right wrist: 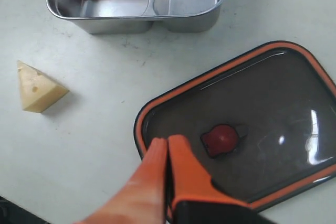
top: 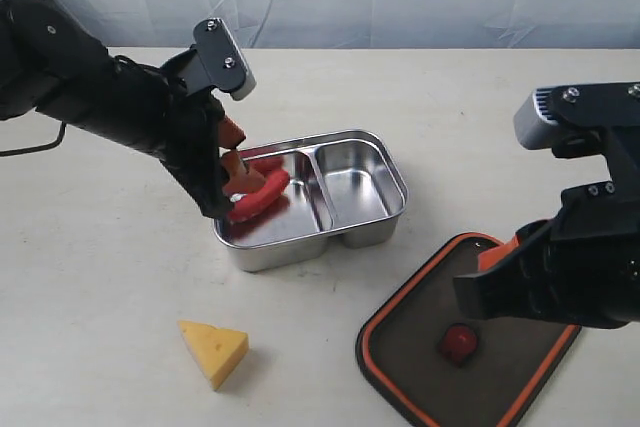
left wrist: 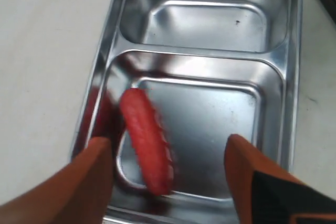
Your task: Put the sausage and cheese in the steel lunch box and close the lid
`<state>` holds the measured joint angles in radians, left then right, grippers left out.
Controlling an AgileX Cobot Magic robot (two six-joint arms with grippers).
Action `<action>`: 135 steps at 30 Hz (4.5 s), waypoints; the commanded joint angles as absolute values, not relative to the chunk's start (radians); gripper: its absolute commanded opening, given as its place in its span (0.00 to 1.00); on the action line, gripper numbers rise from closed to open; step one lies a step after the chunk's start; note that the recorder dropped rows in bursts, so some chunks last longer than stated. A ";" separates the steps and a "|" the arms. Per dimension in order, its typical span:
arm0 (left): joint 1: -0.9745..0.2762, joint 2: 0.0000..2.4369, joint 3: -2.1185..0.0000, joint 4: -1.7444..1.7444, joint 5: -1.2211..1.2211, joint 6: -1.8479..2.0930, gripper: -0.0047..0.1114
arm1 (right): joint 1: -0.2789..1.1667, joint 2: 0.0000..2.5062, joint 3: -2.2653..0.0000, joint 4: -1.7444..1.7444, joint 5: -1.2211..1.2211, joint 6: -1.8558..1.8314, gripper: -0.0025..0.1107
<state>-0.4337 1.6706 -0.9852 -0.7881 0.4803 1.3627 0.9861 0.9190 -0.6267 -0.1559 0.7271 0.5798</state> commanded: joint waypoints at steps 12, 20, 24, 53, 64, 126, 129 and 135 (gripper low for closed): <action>-0.446 1.589 -0.951 -0.537 1.058 1.372 0.55 | 0.989 0.867 -0.625 -0.223 0.802 0.576 0.02; -0.578 1.589 -0.883 -0.421 0.950 1.563 0.55 | 0.989 0.829 -0.625 -0.237 0.823 0.576 0.02; -0.616 1.589 -0.860 -0.375 0.876 1.563 0.55 | 0.989 0.812 -0.625 -0.241 0.827 0.576 0.02; -0.621 1.657 -0.829 -0.591 0.749 1.661 0.04 | 0.989 0.808 -0.625 -0.286 0.847 0.576 0.02; -0.621 1.609 -0.997 -1.001 0.398 1.649 0.04 | 0.989 0.808 -0.625 -0.357 0.847 0.699 0.02; -0.621 1.474 -1.047 -0.783 0.561 1.102 0.04 | 0.989 0.949 -0.623 -0.367 0.922 0.890 0.02; -0.621 1.414 -1.013 -0.783 0.567 1.100 0.04 | 0.989 1.004 -0.623 -0.286 0.781 0.800 0.02; -0.621 1.320 -0.984 -0.776 0.584 1.098 0.04 | 0.989 1.096 -0.623 -0.283 0.638 0.752 0.11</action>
<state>-0.6184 1.3589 -0.9958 -0.7778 0.5718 1.1030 0.9861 1.0634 -0.6267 -0.2521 0.7056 0.7726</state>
